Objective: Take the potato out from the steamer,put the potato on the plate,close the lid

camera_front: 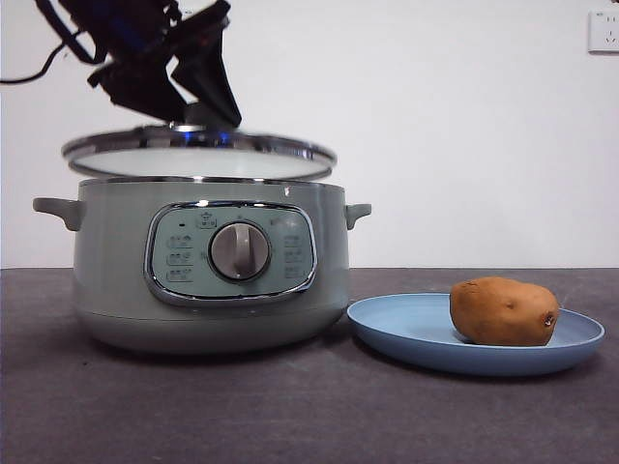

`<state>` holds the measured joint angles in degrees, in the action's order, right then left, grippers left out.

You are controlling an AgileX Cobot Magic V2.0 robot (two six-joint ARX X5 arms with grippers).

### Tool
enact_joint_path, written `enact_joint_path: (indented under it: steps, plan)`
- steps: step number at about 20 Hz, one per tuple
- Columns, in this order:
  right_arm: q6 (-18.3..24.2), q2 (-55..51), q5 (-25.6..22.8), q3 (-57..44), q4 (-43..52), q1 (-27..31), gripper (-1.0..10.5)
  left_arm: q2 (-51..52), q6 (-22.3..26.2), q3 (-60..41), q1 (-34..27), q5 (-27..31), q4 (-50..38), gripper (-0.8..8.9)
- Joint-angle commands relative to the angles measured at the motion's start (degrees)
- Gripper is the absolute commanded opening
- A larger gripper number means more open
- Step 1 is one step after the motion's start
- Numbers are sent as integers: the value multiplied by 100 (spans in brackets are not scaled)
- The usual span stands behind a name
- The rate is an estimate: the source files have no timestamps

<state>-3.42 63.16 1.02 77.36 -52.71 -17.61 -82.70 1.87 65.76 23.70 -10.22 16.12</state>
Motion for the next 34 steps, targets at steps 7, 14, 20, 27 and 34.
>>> enact_joint_path:
  steps: [7,14,20,27,34]
  plan:
    - [-20,15,-4,-13,35,0,562,70,-26,-841,20,153,-1370,-8]
    - [-20,15,11,-13,31,-2,562,-90,428,-841,162,271,-1384,-8]
    - [-20,15,13,-13,31,-2,562,-116,409,-841,229,251,-1117,-7]
    - [-20,15,22,-13,-11,-2,562,-116,236,-839,219,260,-1012,305]
    - [-22,15,37,-13,-199,-2,562,-111,238,-669,168,271,-1412,328]
